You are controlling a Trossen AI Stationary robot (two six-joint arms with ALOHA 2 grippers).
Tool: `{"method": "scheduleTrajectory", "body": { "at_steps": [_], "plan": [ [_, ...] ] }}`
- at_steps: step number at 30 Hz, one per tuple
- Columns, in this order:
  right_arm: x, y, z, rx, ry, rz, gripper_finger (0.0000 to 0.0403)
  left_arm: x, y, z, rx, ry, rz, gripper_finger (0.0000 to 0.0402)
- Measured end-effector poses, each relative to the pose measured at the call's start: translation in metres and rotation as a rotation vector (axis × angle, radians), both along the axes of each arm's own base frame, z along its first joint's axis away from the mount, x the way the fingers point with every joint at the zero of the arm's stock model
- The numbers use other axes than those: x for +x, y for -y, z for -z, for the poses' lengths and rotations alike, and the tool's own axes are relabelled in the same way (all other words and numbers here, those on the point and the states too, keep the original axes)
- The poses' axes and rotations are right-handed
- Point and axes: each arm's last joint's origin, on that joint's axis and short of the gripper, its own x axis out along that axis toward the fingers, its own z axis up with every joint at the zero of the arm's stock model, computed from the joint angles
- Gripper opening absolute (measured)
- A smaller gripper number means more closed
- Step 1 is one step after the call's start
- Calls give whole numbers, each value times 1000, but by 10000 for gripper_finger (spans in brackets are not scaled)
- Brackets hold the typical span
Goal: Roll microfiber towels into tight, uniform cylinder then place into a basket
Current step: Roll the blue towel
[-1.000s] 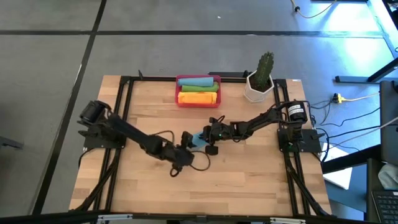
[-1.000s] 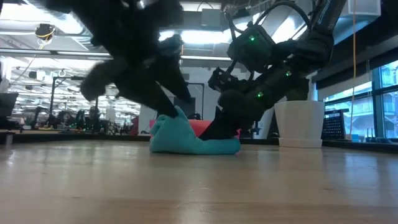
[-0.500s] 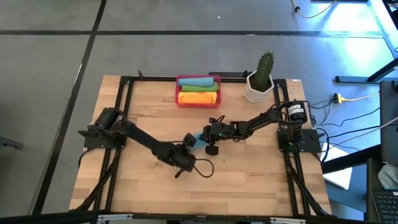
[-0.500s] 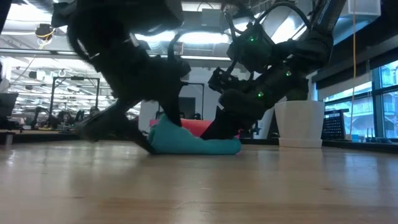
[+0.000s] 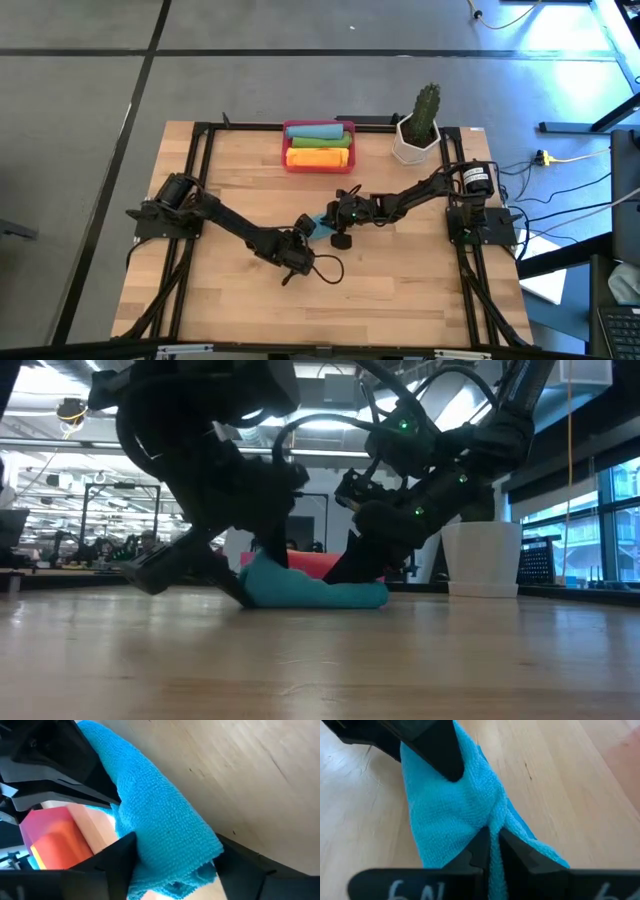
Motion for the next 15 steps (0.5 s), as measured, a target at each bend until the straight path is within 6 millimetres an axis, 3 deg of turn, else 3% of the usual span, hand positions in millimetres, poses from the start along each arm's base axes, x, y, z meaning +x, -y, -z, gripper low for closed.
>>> {"method": "scheduleTrajectory", "body": {
  "at_steps": [8,13,15],
  "plan": [
    [-1,0,-6,-48,13,-37,39,2,-6,3,-36,27,-59,119],
    [-6,1,-30,-168,23,-54,43,2,-6,3,-69,64,-118,25],
    [-10,0,-42,-230,20,-44,52,1,-7,3,-83,71,-138,12]
  ]
}}
